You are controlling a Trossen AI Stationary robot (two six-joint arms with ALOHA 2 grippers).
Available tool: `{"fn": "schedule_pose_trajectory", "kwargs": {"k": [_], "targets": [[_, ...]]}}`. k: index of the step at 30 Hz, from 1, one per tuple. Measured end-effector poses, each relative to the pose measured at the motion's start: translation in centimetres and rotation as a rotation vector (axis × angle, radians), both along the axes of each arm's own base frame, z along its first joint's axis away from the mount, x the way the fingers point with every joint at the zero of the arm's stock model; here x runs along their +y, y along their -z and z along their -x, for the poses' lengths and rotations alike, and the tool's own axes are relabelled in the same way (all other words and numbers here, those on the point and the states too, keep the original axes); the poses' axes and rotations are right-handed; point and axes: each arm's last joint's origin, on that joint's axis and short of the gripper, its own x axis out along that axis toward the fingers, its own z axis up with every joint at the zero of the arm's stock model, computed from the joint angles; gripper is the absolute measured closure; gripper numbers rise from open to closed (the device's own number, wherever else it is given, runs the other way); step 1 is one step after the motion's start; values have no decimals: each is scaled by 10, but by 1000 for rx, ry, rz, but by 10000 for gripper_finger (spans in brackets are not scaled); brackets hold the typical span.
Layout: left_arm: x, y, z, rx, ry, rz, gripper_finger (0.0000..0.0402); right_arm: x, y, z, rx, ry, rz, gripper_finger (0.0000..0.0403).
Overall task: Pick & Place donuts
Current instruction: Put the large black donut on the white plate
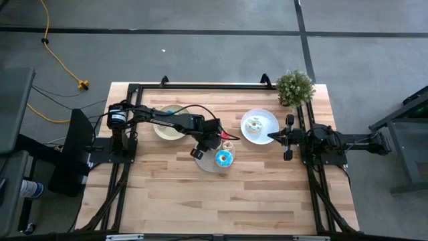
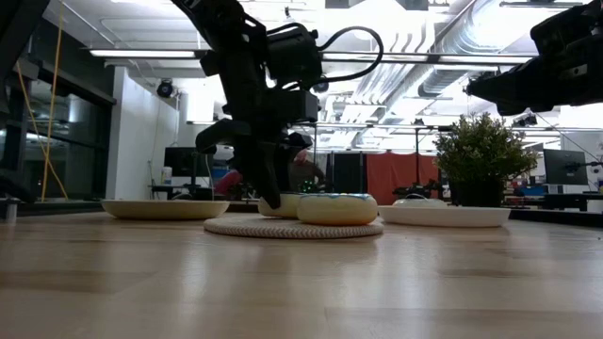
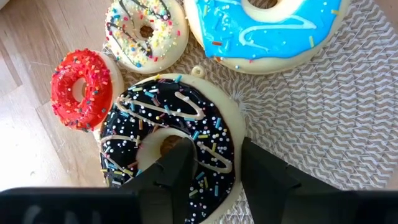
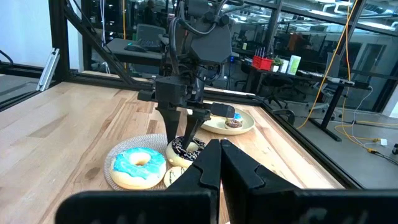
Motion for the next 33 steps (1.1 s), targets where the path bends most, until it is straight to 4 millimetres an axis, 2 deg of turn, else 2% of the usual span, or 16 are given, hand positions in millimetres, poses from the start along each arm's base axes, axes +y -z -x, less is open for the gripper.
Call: {"fn": "schedule_pose_trajectory", "kwargs": {"k": [15,28,30,33], "targets": [[0,-4,2,-2,-1,-2,282,0,0,0,0,0,0,402],[0,-21,9,-20,-10,-37,282,0,0,0,0,0,0,402],[0,-26,13,-15,-6,-41,282,0,0,0,0,0,0,402],[0,-37,8,-67,15,-58,282,0,0,0,0,0,0,402]]}}
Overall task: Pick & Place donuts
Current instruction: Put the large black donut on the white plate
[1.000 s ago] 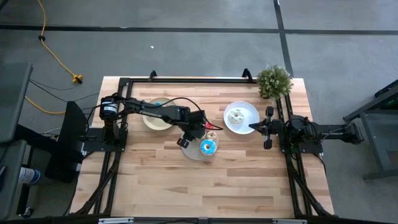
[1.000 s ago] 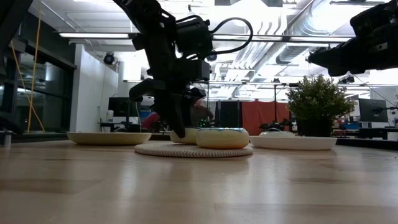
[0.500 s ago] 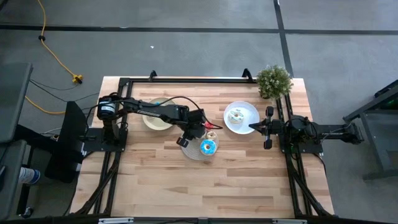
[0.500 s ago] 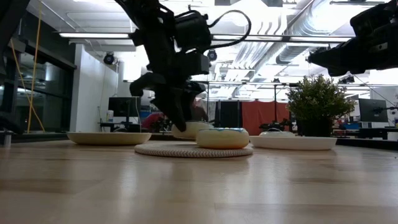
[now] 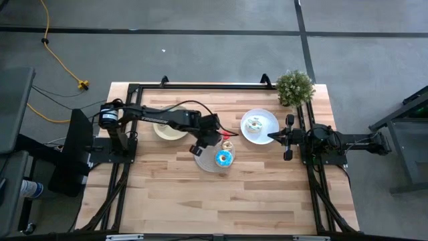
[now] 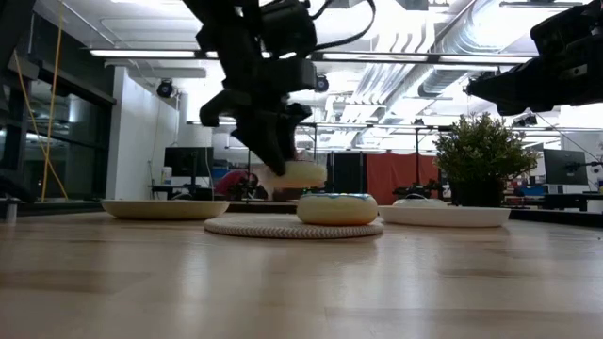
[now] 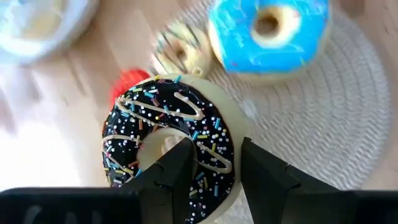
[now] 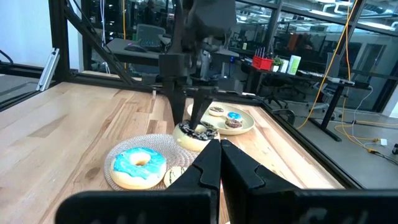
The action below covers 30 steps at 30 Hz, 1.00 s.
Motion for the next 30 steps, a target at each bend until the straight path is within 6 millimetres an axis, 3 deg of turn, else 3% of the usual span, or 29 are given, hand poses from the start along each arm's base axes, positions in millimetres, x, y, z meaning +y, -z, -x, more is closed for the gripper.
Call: {"fn": "schedule_pose_trajectory", "kwargs": {"k": [7,13,23,30], "targets": [[6,-32,-7,-41,53,-37,282,0,0,0,0,0,0,402],[16,-44,-31,-62,76,-33,282,0,0,0,0,0,0,402],[22,-34,-76,-87,102,-12,282,0,0,0,1,0,0,402],[39,-36,-104,-146,47,19,282,0,0,0,0,0,0,402]]}}
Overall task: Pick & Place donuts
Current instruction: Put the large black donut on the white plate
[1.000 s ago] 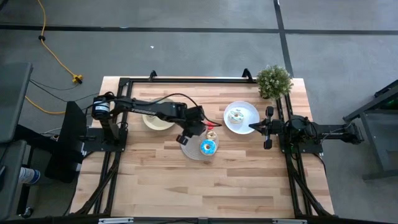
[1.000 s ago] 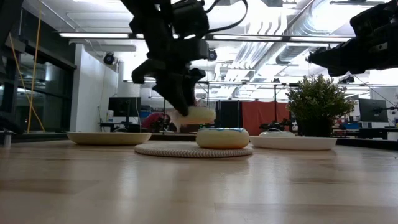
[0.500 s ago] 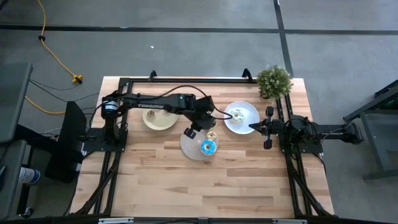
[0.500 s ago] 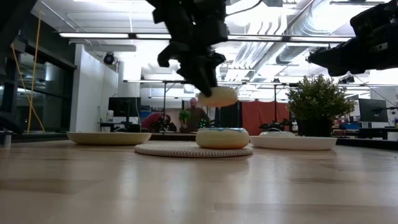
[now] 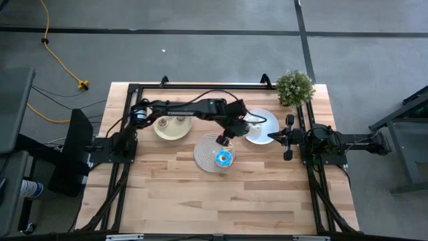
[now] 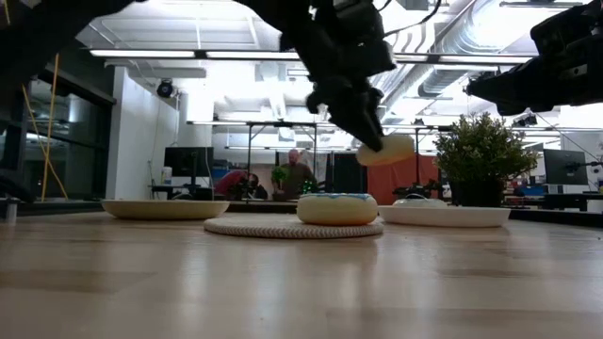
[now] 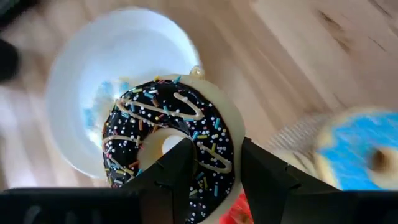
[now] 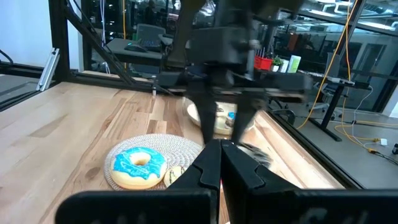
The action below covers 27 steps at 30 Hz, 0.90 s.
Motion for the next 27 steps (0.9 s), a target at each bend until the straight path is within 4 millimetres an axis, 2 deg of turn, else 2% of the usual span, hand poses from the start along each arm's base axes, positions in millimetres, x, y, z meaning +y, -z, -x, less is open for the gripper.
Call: {"fn": "schedule_pose_trajectory", "kwargs": {"k": [16,23,27], "targets": [[70,8,-35,-106,-225,62,282,0,0,0,0,0,0,402],[76,15,-56,-169,-221,113,282,0,0,0,0,0,0,402],[76,25,-60,-171,-233,118,282,0,0,0,0,0,0,402]]}}
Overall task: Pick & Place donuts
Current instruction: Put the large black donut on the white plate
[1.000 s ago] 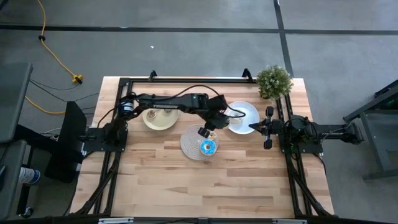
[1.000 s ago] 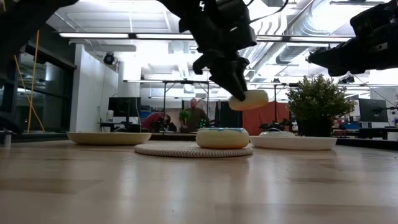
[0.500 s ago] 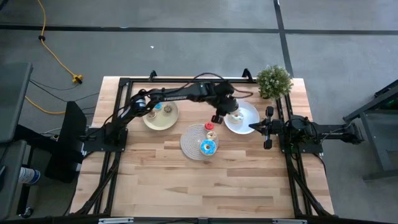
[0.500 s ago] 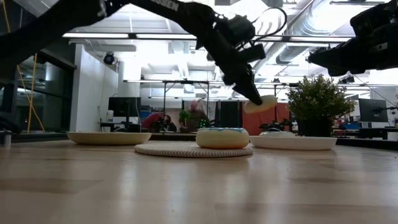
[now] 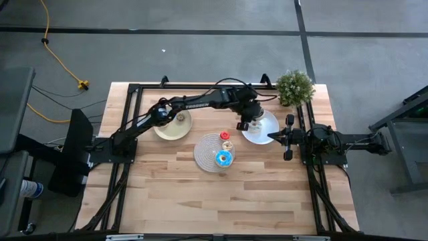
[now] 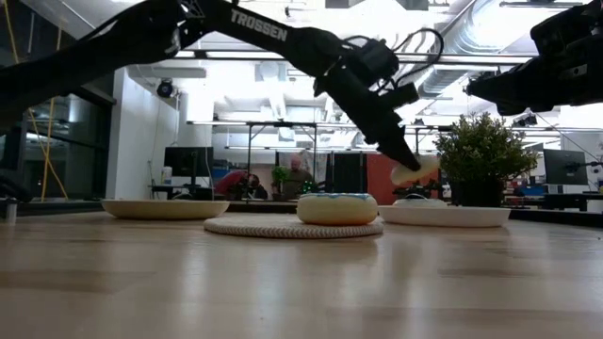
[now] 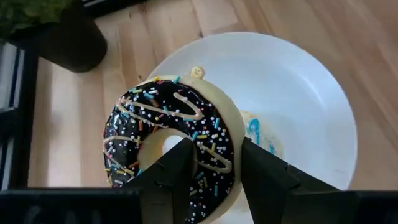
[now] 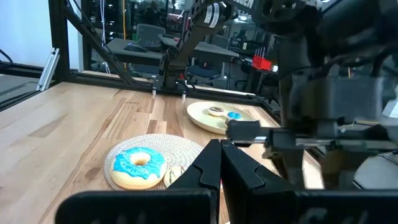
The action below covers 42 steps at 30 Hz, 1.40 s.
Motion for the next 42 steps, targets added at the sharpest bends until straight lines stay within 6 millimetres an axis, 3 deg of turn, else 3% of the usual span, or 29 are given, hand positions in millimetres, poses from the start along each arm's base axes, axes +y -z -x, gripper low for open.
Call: {"fn": "schedule_pose_trajectory", "kwargs": {"k": [13,31,42], "targets": [[-5,13,-14,-75,-182,146,282,0,0,0,1,0,0,402],[-35,25,-27,-86,-45,103,281,0,0,0,0,1,0,402],[-46,32,-28,-50,-16,104,211,0,0,0,0,1,0,402]]}}
